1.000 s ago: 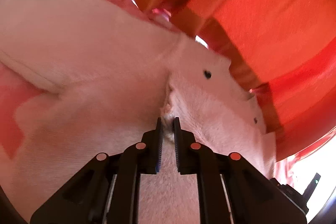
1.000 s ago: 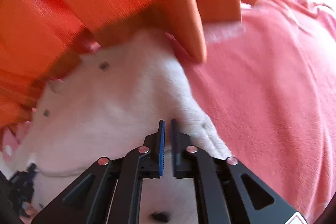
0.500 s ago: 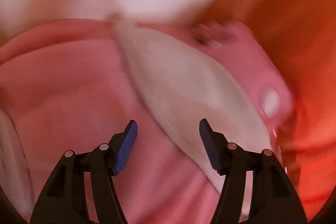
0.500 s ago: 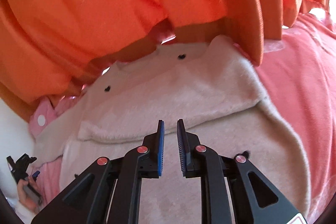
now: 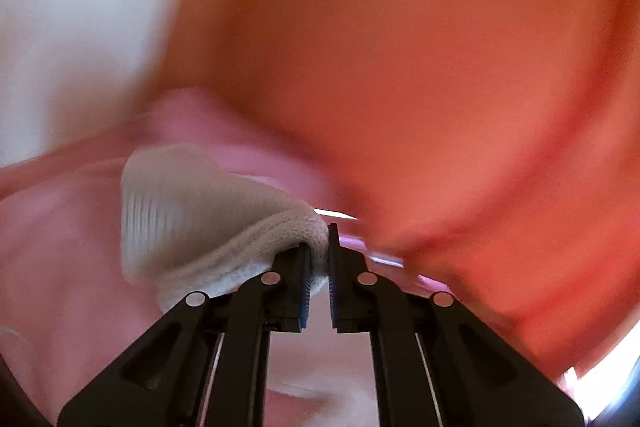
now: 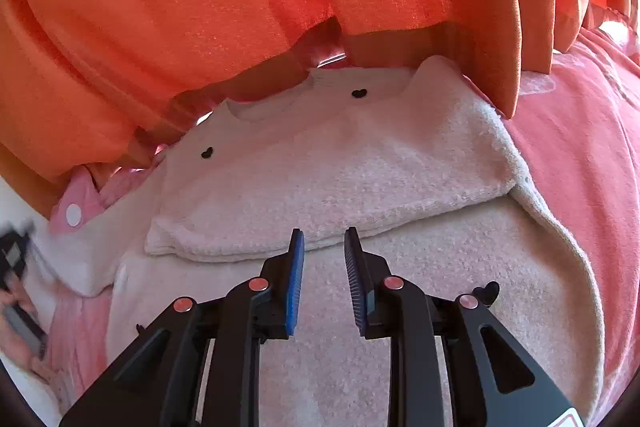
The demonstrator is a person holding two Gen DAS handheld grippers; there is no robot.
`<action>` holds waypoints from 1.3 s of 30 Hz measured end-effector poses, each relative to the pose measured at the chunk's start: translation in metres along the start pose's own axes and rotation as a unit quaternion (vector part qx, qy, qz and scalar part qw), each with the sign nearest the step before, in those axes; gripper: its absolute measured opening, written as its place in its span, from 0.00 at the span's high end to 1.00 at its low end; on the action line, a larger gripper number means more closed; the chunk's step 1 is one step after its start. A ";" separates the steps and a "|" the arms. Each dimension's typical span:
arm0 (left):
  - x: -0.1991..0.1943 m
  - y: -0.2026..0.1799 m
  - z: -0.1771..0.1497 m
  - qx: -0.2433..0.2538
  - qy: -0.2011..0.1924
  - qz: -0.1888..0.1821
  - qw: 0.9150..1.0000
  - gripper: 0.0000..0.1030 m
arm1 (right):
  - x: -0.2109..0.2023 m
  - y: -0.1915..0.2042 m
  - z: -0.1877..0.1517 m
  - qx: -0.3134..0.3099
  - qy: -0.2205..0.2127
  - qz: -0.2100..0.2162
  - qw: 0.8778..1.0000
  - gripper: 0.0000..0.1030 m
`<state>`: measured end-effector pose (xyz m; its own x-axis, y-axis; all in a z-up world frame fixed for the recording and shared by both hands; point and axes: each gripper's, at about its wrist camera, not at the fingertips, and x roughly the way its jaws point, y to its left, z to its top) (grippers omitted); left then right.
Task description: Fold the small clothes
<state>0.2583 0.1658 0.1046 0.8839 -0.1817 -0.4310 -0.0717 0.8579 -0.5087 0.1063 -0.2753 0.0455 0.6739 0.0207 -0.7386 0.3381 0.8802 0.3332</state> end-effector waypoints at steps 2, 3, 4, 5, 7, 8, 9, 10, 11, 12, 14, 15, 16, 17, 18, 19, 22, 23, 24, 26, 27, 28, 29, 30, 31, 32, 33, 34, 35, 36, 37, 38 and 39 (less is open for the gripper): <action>0.003 -0.069 -0.028 0.042 0.031 -0.068 0.996 0.94 | -0.001 -0.001 0.000 0.002 0.001 0.003 1.000 0.78; 0.007 -0.096 -0.046 0.052 0.049 -0.093 0.993 0.94 | -0.001 -0.003 0.001 0.003 0.001 0.004 1.000 0.76; 0.014 -0.124 -0.074 0.057 0.081 -0.121 0.988 0.93 | -0.001 -0.006 0.002 0.004 0.003 0.004 1.000 0.72; 0.022 -0.139 -0.096 0.058 0.107 -0.131 0.984 0.90 | 0.000 -0.008 0.003 0.005 0.004 0.002 1.000 0.69; 0.041 -0.155 -0.143 0.053 0.160 -0.135 0.976 0.86 | 0.004 -0.013 0.005 0.011 0.010 -0.003 1.000 0.63; 0.053 -0.156 -0.171 0.045 0.194 -0.120 0.973 0.77 | 0.007 -0.016 0.006 0.013 0.015 -0.004 1.000 0.62; 0.059 -0.149 -0.193 0.036 0.218 -0.097 0.970 0.74 | 0.008 -0.019 0.007 0.016 0.021 -0.004 1.000 0.62; 0.061 -0.142 -0.205 0.029 0.229 -0.089 0.969 0.74 | 0.009 -0.023 0.008 0.021 0.025 -0.003 0.999 0.61; 0.063 -0.131 -0.214 0.025 0.240 -0.079 0.967 0.73 | 0.009 -0.024 0.008 0.023 0.026 -0.001 0.999 0.61; 0.058 -0.118 -0.212 0.027 0.239 -0.064 0.969 0.72 | 0.009 -0.025 0.009 0.020 0.027 0.002 0.999 0.60; 0.056 -0.096 -0.196 0.023 0.226 -0.035 0.973 0.65 | 0.010 -0.023 0.010 0.013 0.025 0.005 1.000 0.57; 0.051 -0.086 -0.185 0.013 0.212 -0.029 0.977 0.61 | 0.010 -0.022 0.011 0.011 0.024 0.008 1.000 0.54; 0.049 -0.072 -0.170 -0.004 0.191 -0.016 0.981 0.52 | 0.013 -0.020 0.013 0.010 0.025 0.012 1.000 0.52; 0.046 -0.064 -0.162 -0.016 0.180 -0.011 0.983 0.50 | 0.015 -0.018 0.014 0.011 0.025 0.019 0.999 0.52; 0.044 -0.054 -0.155 -0.028 0.172 -0.006 0.985 0.50 | 0.018 -0.016 0.015 0.010 0.026 0.023 0.999 0.49; 0.048 -0.043 -0.147 -0.041 0.166 0.002 0.985 0.50 | 0.023 -0.011 0.016 0.005 0.028 0.027 0.999 0.45; 0.066 -0.023 -0.140 -0.058 0.171 0.019 0.983 0.50 | 0.040 -0.006 0.021 -0.008 0.039 0.019 0.999 0.43; 0.063 -0.013 -0.146 -0.067 0.175 0.029 0.982 0.50 | 0.043 -0.011 0.022 0.004 0.035 -0.006 0.999 0.43; 0.062 -0.007 -0.148 -0.076 0.178 0.032 0.981 0.50 | 0.045 -0.018 0.024 0.021 0.029 -0.023 0.999 0.43; 0.064 0.005 -0.152 -0.108 0.185 0.026 0.976 0.51 | 0.050 -0.032 0.029 0.054 0.023 -0.033 0.998 0.43; 0.060 0.007 -0.155 -0.118 0.186 0.020 0.975 0.51 | 0.054 -0.038 0.031 0.066 0.023 -0.031 0.997 0.43; 0.058 0.013 -0.153 -0.124 0.185 0.017 0.975 0.51 | 0.063 -0.044 0.032 0.067 0.030 -0.030 0.997 0.43; 0.061 0.012 -0.151 -0.123 0.183 0.015 0.975 0.54 | 0.067 -0.046 0.032 0.063 0.034 -0.030 0.997 0.43; 0.062 0.010 -0.150 -0.121 0.180 0.013 0.976 0.58 | 0.073 -0.045 0.031 0.054 0.034 -0.030 0.998 0.43; 0.065 0.008 -0.148 -0.121 0.177 0.002 0.977 0.68 | 0.074 -0.043 0.031 0.047 0.029 -0.032 0.998 0.45; 0.067 0.008 -0.147 -0.121 0.177 -0.002 0.977 0.77 | 0.075 -0.040 0.031 0.037 0.025 -0.029 0.999 0.50; 0.069 0.007 -0.146 -0.119 0.175 -0.002 0.977 0.80 | 0.077 -0.033 0.034 0.021 0.030 -0.003 0.999 0.77; 0.070 0.007 -0.145 -0.117 0.172 0.000 0.978 0.87 | 0.077 -0.029 0.037 0.011 0.035 0.008 0.999 0.92; 0.070 0.008 -0.144 -0.117 0.163 0.001 0.980 0.93 | 0.070 -0.024 0.041 0.004 0.022 0.011 1.000 0.92; 0.066 0.010 -0.142 -0.114 0.155 0.002 0.981 0.93 | 0.059 -0.021 0.045 0.000 0.004 0.024 1.000 0.93; 0.064 0.009 -0.140 -0.113 0.146 0.001 0.983 0.93 | 0.041 -0.014 0.052 -0.010 -0.024 0.048 0.999 0.94; 0.059 0.009 -0.138 -0.111 0.140 0.002 0.984 0.93 | 0.022 -0.009 0.059 -0.021 -0.052 0.060 0.997 0.94; 0.056 0.009 -0.137 -0.107 0.136 0.004 0.985 0.93 | 0.001 -0.007 0.065 -0.032 -0.092 0.068 0.993 0.94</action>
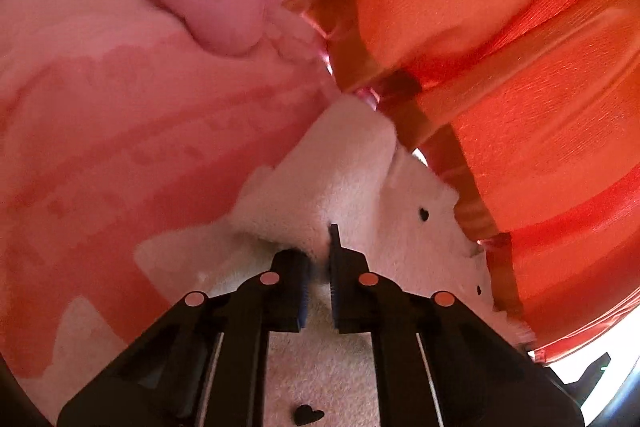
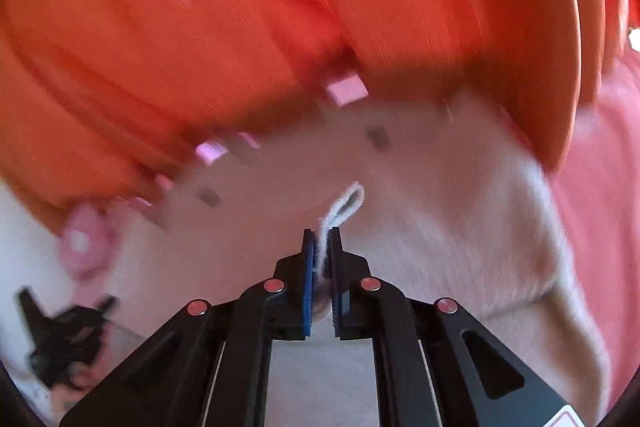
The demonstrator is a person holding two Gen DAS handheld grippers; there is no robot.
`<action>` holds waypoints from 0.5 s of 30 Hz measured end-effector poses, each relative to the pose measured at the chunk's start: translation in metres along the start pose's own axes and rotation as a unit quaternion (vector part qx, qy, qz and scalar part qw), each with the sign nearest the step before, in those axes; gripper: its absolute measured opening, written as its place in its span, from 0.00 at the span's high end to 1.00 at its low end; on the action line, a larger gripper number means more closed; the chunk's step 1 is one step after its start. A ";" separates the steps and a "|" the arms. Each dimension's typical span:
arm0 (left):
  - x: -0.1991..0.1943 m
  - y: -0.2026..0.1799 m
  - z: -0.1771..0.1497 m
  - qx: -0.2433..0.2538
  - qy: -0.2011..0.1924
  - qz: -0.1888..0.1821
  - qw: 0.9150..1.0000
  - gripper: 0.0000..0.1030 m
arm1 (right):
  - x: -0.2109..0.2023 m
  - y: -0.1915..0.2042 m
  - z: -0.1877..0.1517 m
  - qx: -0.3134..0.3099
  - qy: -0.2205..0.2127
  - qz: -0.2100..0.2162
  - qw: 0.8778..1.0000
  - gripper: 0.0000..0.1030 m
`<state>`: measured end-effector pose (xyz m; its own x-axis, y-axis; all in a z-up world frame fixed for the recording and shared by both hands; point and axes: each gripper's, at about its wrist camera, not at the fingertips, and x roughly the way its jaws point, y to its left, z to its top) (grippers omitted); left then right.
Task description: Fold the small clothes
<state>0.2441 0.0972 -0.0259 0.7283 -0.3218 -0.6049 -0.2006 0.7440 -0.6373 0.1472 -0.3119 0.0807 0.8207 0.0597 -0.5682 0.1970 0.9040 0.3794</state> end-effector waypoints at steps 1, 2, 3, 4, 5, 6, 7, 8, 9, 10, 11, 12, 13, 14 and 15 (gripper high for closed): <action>-0.001 -0.001 0.000 0.005 -0.001 0.001 1.000 0.93 | -0.007 -0.002 0.004 -0.006 -0.019 -0.010 1.000 0.94; 0.002 -0.003 -0.002 0.011 0.006 0.001 1.000 0.93 | -0.007 -0.008 0.005 -0.011 -0.026 -0.029 0.999 0.94; 0.006 -0.005 -0.005 0.015 0.015 0.001 1.000 0.93 | 0.008 -0.022 0.000 -0.011 -0.004 -0.060 0.998 0.94; 0.011 -0.007 -0.011 0.023 0.026 0.009 0.999 0.93 | 0.024 -0.035 -0.008 -0.004 0.023 -0.083 0.996 0.94; 0.014 -0.007 -0.015 0.031 0.033 0.017 0.999 0.93 | 0.041 -0.051 -0.019 0.010 0.059 -0.104 0.993 0.94; 0.019 -0.008 -0.021 0.040 0.041 0.026 0.998 0.93 | 0.054 -0.064 -0.029 0.027 0.088 -0.116 0.989 0.94; 0.024 -0.010 -0.027 0.054 0.048 0.042 0.997 0.93 | 0.059 -0.073 -0.035 0.051 0.101 -0.107 0.988 0.94; 0.025 -0.012 -0.030 0.066 0.044 0.049 0.996 0.93 | 0.054 -0.070 -0.031 0.052 0.093 -0.101 0.989 0.94; 0.024 -0.017 -0.032 0.085 0.039 0.060 0.994 0.93 | 0.045 -0.062 -0.022 0.040 0.075 -0.093 0.992 0.95; 0.024 -0.025 -0.033 0.112 0.036 0.076 0.990 0.93 | 0.037 -0.056 -0.016 0.033 0.061 -0.087 0.994 0.95; 0.024 -0.029 -0.034 0.124 0.033 0.084 0.988 0.93 | 0.031 -0.052 -0.012 0.026 0.051 -0.085 0.995 0.94; 0.025 -0.031 -0.035 0.133 0.031 0.090 0.986 0.93 | 0.030 -0.051 -0.011 0.021 0.048 -0.088 0.995 0.94; 0.025 -0.033 -0.037 0.140 0.032 0.095 0.985 0.93 | 0.037 -0.052 -0.016 0.015 0.059 -0.100 0.993 0.94; 0.026 -0.034 -0.038 0.148 0.032 0.100 0.983 0.93 | 0.047 -0.058 -0.022 0.014 0.076 -0.112 0.991 0.94; 0.027 -0.035 -0.038 0.151 0.032 0.103 0.983 0.93 | 0.062 -0.068 -0.033 0.024 0.107 -0.125 0.986 0.94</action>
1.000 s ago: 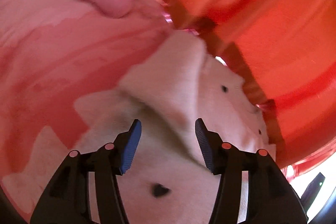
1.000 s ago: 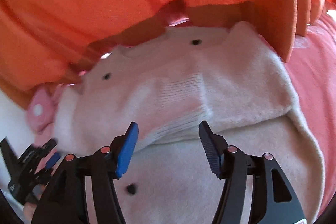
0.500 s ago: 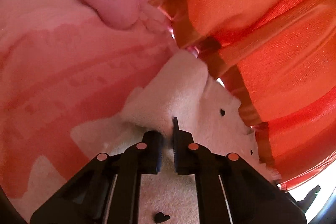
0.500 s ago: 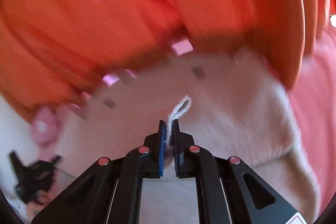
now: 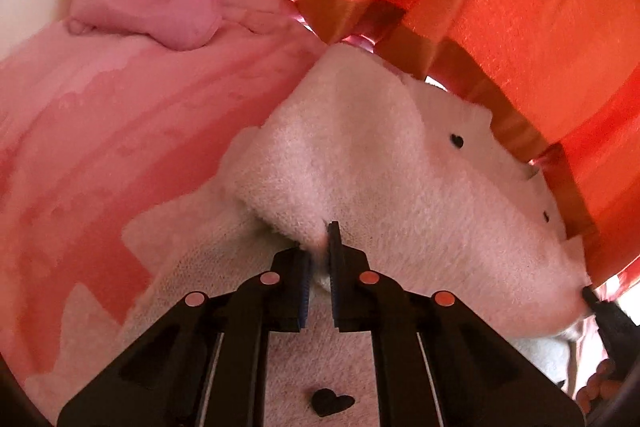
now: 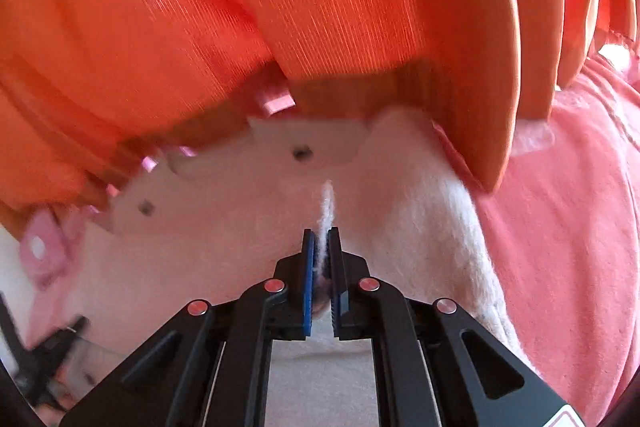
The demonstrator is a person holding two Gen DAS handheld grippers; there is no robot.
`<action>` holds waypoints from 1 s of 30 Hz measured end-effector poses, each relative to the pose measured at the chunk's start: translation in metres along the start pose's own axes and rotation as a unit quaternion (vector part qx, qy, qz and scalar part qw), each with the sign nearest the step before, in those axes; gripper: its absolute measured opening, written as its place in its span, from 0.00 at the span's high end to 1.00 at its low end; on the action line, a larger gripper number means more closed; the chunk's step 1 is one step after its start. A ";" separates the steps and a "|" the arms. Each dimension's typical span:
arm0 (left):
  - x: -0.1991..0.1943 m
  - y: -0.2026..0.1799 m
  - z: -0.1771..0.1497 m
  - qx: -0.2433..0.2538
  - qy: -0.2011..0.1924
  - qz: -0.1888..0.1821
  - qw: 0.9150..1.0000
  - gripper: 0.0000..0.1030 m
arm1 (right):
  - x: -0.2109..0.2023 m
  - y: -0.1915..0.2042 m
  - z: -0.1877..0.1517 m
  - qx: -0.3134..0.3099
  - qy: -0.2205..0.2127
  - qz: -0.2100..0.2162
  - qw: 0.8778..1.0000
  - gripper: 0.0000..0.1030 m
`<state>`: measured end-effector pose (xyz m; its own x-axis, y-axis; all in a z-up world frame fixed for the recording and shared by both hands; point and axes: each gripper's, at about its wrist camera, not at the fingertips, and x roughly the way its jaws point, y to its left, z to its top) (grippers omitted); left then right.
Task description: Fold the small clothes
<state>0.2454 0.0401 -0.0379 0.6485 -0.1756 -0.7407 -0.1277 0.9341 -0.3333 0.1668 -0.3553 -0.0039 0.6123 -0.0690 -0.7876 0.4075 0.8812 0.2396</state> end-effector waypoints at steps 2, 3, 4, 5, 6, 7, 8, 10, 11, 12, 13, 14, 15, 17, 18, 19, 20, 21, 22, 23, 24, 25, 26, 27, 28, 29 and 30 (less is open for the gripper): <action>-0.001 -0.002 -0.001 0.008 0.000 0.004 1.000 0.93 | 0.007 -0.007 -0.005 0.014 0.000 0.008 1.000 0.94; -0.001 -0.002 0.000 0.009 0.000 0.004 1.000 0.93 | 0.004 -0.006 -0.005 0.010 0.002 0.006 1.000 0.94; -0.001 -0.002 0.000 0.008 0.001 0.004 1.000 0.93 | -0.004 -0.004 -0.003 0.005 -0.009 0.009 1.000 0.94; 0.000 -0.002 0.000 0.008 0.002 0.005 1.000 0.93 | -0.009 -0.004 -0.001 0.004 -0.018 0.012 1.000 0.94; 0.000 -0.001 0.000 0.008 0.002 0.005 1.000 0.93 | -0.011 -0.003 0.000 0.001 -0.020 0.012 1.000 0.94; 0.000 -0.002 0.000 0.011 0.002 0.007 1.000 0.93 | -0.011 -0.004 -0.001 0.002 -0.014 0.011 1.000 0.94; -0.001 -0.002 -0.001 0.013 0.001 0.008 1.000 0.93 | -0.009 -0.006 -0.003 0.006 -0.009 0.011 1.000 0.94; -0.001 -0.003 -0.002 0.018 0.001 0.011 1.000 0.93 | 0.000 -0.005 -0.001 0.012 0.002 0.011 1.000 0.94; -0.001 -0.003 -0.002 0.018 0.001 0.011 1.000 0.93 | 0.000 -0.005 -0.001 0.013 0.002 0.011 1.000 0.94; -0.001 -0.003 -0.002 0.017 0.001 0.011 1.000 0.93 | -0.001 -0.003 -0.002 0.011 0.001 0.010 1.000 0.94; -0.001 -0.003 -0.001 0.017 0.001 0.011 1.000 0.93 | -0.002 -0.001 -0.001 0.009 0.000 0.010 1.000 0.94; -0.001 -0.002 -0.001 0.018 0.001 0.011 1.000 0.93 | -0.001 -0.002 -0.002 0.009 0.001 0.011 1.000 0.93; -0.001 -0.003 -0.002 0.019 0.001 0.012 1.000 0.93 | 0.000 0.000 -0.001 0.011 0.001 0.012 1.000 0.92; -0.001 -0.003 -0.002 0.021 0.000 0.014 1.000 0.93 | 0.001 -0.003 0.000 0.019 0.004 0.016 1.000 0.91; 0.000 -0.003 -0.002 0.022 0.000 0.014 1.000 0.93 | 0.001 -0.003 0.000 0.022 0.007 0.018 1.000 0.88; 0.000 -0.003 -0.002 0.022 0.000 0.014 1.000 0.93 | 0.000 -0.003 0.000 0.024 0.008 0.019 0.999 0.85; 0.000 -0.003 -0.002 0.022 0.000 0.014 1.000 0.93 | 0.001 -0.003 0.000 0.027 0.009 0.021 0.999 0.85; 0.000 -0.003 -0.002 0.021 0.000 0.014 1.000 0.93 | 0.000 -0.003 0.000 0.031 0.011 0.025 0.999 0.84; 0.000 -0.003 -0.002 0.021 0.000 0.014 1.000 0.93 | 0.000 -0.004 0.000 0.038 0.015 0.032 0.999 0.81; 0.000 -0.003 -0.002 0.020 0.001 0.014 1.000 0.93 | 0.000 -0.005 0.000 0.045 0.017 0.039 0.998 0.77; 0.000 -0.003 -0.002 0.018 0.001 0.013 1.000 0.93 | 0.000 -0.007 -0.001 0.061 0.020 0.056 0.996 0.68; -0.001 -0.002 -0.001 0.012 0.001 0.010 1.000 0.90 | 0.000 -0.009 -0.002 0.070 0.021 0.067 0.995 0.60; -0.003 0.001 0.000 -0.003 0.000 -0.001 1.000 0.89 | 0.001 -0.009 -0.003 0.077 0.023 0.077 0.994 0.59; -0.005 0.006 0.001 -0.025 -0.003 -0.015 1.000 0.89 | 0.001 -0.008 -0.003 0.079 0.023 0.079 0.993 0.58; -0.008 0.012 0.004 -0.053 -0.008 -0.034 0.998 0.85 | 0.002 -0.007 -0.004 0.077 0.022 0.079 0.994 0.57; -0.009 0.016 0.006 -0.067 -0.010 -0.041 0.997 0.80 | 0.003 -0.004 -0.005 0.073 0.021 0.078 0.994 0.57; -0.009 0.020 0.007 -0.078 -0.010 -0.044 0.996 0.80 | 0.005 -0.002 -0.005 0.067 0.020 0.075 0.995 0.57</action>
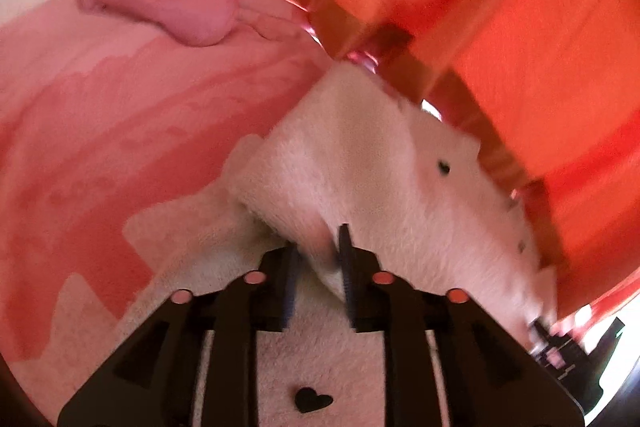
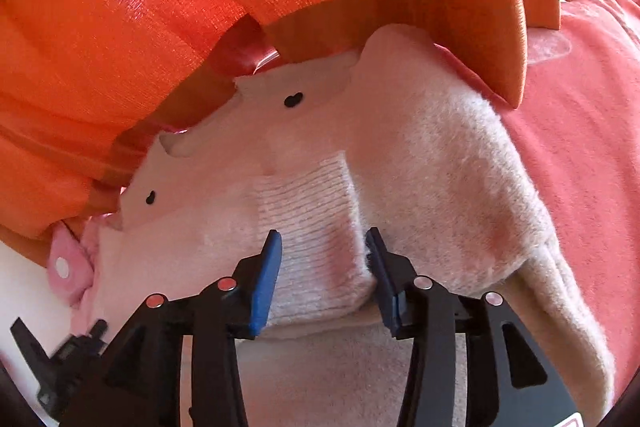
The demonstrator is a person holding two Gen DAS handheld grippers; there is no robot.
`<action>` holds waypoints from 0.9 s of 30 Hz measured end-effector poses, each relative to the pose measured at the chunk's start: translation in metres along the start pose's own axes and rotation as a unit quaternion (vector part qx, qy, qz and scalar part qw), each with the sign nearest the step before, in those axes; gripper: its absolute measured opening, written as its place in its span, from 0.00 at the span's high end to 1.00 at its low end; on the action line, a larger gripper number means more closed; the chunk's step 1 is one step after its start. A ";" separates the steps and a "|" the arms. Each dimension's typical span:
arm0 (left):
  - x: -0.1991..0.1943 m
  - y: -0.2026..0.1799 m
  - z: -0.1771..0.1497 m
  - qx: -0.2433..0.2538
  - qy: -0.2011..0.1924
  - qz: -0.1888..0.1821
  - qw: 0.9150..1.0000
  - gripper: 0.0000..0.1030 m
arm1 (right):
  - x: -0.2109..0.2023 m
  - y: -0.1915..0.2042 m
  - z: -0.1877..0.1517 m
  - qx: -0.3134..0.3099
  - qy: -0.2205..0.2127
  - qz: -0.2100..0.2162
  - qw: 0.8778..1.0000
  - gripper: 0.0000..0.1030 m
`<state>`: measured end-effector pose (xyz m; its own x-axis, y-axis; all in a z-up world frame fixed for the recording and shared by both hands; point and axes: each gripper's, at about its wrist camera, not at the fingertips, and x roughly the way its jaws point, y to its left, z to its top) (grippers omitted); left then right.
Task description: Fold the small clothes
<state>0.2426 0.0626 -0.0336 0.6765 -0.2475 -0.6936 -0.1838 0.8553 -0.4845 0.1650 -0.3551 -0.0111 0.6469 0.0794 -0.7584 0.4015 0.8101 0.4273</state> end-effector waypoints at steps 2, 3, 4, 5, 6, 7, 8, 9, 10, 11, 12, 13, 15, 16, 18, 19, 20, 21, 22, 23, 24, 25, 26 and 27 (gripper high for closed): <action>0.007 0.008 0.003 -0.008 0.010 0.001 1.000 0.80 | 0.002 0.007 -0.001 -0.028 -0.008 -0.022 0.999 0.77; 0.010 0.010 0.002 -0.009 0.015 0.003 1.000 0.82 | 0.001 0.011 0.000 -0.040 -0.011 -0.035 0.999 0.91; 0.012 0.013 0.002 -0.010 0.013 0.005 1.000 0.89 | -0.009 0.018 0.004 -0.044 -0.026 -0.024 0.998 0.92; 0.010 0.013 0.002 -0.011 0.009 0.006 1.000 0.92 | -0.030 0.029 0.009 -0.054 -0.059 0.001 0.997 0.92; 0.008 0.012 0.002 -0.010 0.005 0.005 1.000 0.92 | -0.046 0.039 0.013 -0.068 -0.082 0.016 0.994 0.92; 0.005 0.009 0.002 -0.008 0.000 0.005 1.000 0.93 | -0.070 0.053 0.018 -0.090 -0.119 0.036 0.988 0.92; 0.003 0.005 0.003 0.000 -0.006 0.010 1.000 0.93 | -0.089 0.061 0.021 -0.105 -0.149 0.055 0.982 0.92; 0.003 0.003 0.003 0.007 -0.008 0.015 1.000 0.93 | -0.097 0.063 0.022 -0.114 -0.167 0.056 0.978 0.93; 0.003 0.002 0.002 0.012 -0.008 0.018 1.000 0.93 | -0.093 0.060 0.023 -0.119 -0.165 0.043 0.978 0.93; 0.006 0.003 0.001 0.015 -0.003 0.020 1.000 0.93 | -0.073 0.050 0.024 -0.119 -0.141 0.014 0.983 0.93; 0.010 0.004 -0.001 0.016 0.003 0.024 1.000 0.93 | -0.045 0.031 0.022 -0.101 -0.098 -0.019 0.990 0.93; 0.012 0.004 -0.004 0.019 0.007 0.026 0.999 0.93 | -0.025 0.017 0.019 -0.081 -0.063 -0.039 0.994 0.93; 0.012 0.002 -0.005 0.031 0.003 0.032 0.999 0.93 | -0.002 -0.009 0.014 -0.028 -0.016 -0.038 0.999 0.93; 0.012 -0.002 -0.005 0.041 0.002 0.039 0.998 0.93 | -0.009 -0.008 0.017 -0.023 -0.028 -0.022 0.999 0.93; 0.012 -0.003 -0.005 0.041 0.001 0.041 0.998 0.93 | -0.031 0.008 0.025 -0.051 -0.066 -0.004 0.997 0.93; 0.013 -0.003 -0.004 0.042 0.001 0.043 0.998 0.93 | -0.040 0.015 0.026 -0.062 -0.082 0.003 0.995 0.93; 0.013 -0.004 -0.005 0.048 0.000 0.046 0.998 0.93 | -0.038 0.017 0.027 -0.068 -0.083 -0.001 0.994 0.93; 0.013 -0.005 -0.005 0.055 -0.001 0.049 0.997 0.93 | -0.031 0.017 0.024 -0.072 -0.073 -0.014 0.995 0.93; 0.013 -0.006 -0.006 0.061 -0.002 0.051 0.997 0.93 | -0.010 0.009 0.021 -0.074 -0.041 -0.044 0.995 0.93; 0.012 -0.007 -0.006 0.064 -0.003 0.051 0.997 0.93 | 0.009 0.002 0.015 -0.069 -0.002 -0.064 0.996 0.93; 0.011 -0.007 -0.006 0.064 -0.001 0.048 0.997 0.93 | 0.012 -0.002 0.011 -0.060 -0.004 -0.057 0.997 0.93; 0.009 -0.007 -0.006 0.065 0.004 0.042 0.997 0.91 | 0.003 -0.001 0.011 -0.055 -0.015 -0.057 0.997 0.91; 0.005 -0.006 -0.005 0.064 0.007 0.038 0.997 0.90 | -0.006 0.005 0.016 -0.057 -0.008 -0.068 0.996 0.91; 0.000 -0.005 -0.005 0.062 0.009 0.032 0.998 0.90 | -0.021 0.010 0.020 -0.059 -0.017 -0.072 0.996 0.90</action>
<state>0.2401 0.0561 -0.0336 0.6532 -0.1967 -0.7312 -0.1366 0.9192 -0.3694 0.1685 -0.3600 0.0186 0.6105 -0.0610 -0.7897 0.4143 0.8743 0.2528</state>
